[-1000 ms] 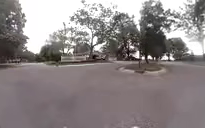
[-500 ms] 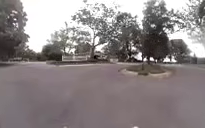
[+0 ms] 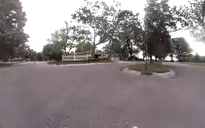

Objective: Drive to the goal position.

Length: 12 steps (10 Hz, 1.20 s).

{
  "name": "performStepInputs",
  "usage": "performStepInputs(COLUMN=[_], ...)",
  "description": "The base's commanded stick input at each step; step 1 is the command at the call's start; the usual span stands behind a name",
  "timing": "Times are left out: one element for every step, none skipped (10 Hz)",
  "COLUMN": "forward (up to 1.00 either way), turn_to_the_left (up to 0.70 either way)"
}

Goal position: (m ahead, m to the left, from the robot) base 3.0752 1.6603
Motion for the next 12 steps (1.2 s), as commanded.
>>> performStepInputs(forward=[0.7,0.7,0.7,0.7,0.7,0.7,0.7,0.7,0.7,0.7,0.7,0.7], turn_to_the_left=[0.0,0.0,0.0,0.0,0.0,0.0,0.0,0.0,0.0,0.0,0.0,0.0])
